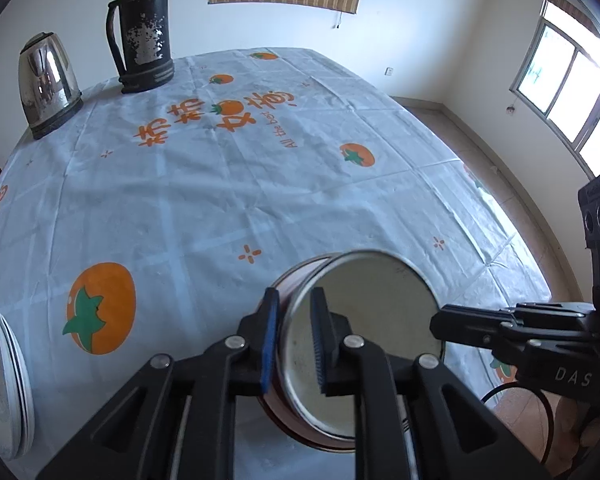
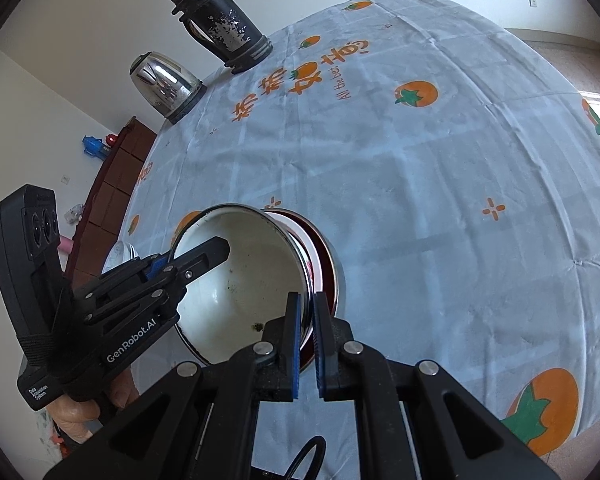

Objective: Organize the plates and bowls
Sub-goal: 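Lower the white enamel bowl into the red bowl inside the steel bowl, then open the left gripper and release the white enamel bowl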

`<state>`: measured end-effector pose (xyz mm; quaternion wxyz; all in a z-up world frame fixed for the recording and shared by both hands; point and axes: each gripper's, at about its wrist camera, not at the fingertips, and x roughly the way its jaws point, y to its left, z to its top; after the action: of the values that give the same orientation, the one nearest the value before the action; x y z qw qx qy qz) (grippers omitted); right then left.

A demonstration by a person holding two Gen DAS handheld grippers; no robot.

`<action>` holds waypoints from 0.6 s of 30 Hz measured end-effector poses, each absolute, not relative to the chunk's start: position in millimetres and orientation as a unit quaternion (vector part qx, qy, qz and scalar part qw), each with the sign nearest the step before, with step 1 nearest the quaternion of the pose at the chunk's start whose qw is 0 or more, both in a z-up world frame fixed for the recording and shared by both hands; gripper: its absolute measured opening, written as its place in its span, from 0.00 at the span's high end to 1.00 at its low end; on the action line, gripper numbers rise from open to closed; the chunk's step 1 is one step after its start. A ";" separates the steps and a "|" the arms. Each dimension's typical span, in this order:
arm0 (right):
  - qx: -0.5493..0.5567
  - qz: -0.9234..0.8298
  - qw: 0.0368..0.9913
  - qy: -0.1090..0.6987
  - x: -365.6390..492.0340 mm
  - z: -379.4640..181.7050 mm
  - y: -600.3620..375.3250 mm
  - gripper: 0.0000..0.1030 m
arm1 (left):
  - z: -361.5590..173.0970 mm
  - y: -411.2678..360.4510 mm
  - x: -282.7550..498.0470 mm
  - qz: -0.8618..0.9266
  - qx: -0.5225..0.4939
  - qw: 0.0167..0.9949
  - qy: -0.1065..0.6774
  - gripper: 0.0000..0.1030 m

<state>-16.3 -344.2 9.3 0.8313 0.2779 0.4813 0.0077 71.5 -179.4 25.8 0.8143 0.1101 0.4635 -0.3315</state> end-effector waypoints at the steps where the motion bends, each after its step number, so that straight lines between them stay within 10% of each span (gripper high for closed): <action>1: 0.275 0.004 0.832 0.482 -16.1 10.1 -344.8 0.93 | 28.2 -178.3 72.0 -0.326 0.115 0.820 0.456 0.70; 4: 0.264 -0.005 0.836 0.480 -15.2 12.6 -345.6 0.93 | 37.1 -171.5 75.4 -0.320 0.110 0.832 0.439 0.54; 18: 0.253 -0.027 0.897 0.361 -42.6 16.2 -340.6 0.93 | 13.8 -152.7 73.8 -0.259 0.083 0.880 0.390 0.54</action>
<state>-42.6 -340.6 16.2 0.8973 0.2526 0.3610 -0.0274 73.8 -152.7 13.8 0.8797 0.0830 0.3899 -0.2592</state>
